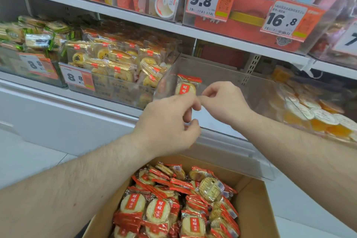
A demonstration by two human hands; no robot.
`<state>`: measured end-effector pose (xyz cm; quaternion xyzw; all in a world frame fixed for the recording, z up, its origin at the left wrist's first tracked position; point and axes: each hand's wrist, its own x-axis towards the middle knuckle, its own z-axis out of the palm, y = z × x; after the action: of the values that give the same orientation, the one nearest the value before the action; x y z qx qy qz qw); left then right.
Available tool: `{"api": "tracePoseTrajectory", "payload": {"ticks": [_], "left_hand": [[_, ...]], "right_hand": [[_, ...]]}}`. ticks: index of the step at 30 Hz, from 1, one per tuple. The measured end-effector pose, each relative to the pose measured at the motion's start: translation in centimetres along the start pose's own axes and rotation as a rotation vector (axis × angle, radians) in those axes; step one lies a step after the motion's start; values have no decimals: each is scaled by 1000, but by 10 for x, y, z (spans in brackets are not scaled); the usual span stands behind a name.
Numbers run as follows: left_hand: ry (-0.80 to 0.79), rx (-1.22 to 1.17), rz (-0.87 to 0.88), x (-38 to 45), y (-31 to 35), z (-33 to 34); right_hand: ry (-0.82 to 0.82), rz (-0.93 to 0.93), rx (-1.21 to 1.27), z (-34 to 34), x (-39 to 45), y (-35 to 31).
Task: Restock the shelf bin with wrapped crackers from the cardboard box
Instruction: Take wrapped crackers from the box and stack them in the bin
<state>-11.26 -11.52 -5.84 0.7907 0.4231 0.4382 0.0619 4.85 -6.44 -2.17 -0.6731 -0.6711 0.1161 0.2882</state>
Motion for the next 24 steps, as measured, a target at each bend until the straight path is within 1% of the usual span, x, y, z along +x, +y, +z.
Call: {"api": "tracePoseTrajectory", "payload": {"ticks": [3,6,8,10,12,13,15,17,19,21,22,24], "left_hand": [[-194,-77,-8,-10,3,9],[-414,-84,-38,-24,0,22],[-567,-47,-84,-32,-5,29],[-690,-2,-90,-39,-10,36],[-814,64,-118,-45,-18,42],[-882,111,-144,-47,-21,44],[-985,178,-191,-49,-28,48],[-1039,198,-207,-51,-31,51],[-1081,211,-196,-53,-34,56],[-1125,221,-191,-55,-34,57],[-1154,229,-200,-56,-36,59],[-1201,238,-217,-58,-40,60]], "right_hand": [[137,-153,-77,-4,-33,7],[269,-429,-73,3,-61,22],[298,-567,-36,12,-78,33],[257,-647,39,27,-97,46],[123,-634,47,52,-116,72],[11,-568,-16,68,-124,88],[-288,-331,-211,101,-132,121],[-580,-78,-364,129,-140,148],[-801,52,-494,151,-153,162],[-945,148,-550,168,-168,171],[-982,171,-576,174,-174,173],[-995,120,-652,185,-183,177]]}}
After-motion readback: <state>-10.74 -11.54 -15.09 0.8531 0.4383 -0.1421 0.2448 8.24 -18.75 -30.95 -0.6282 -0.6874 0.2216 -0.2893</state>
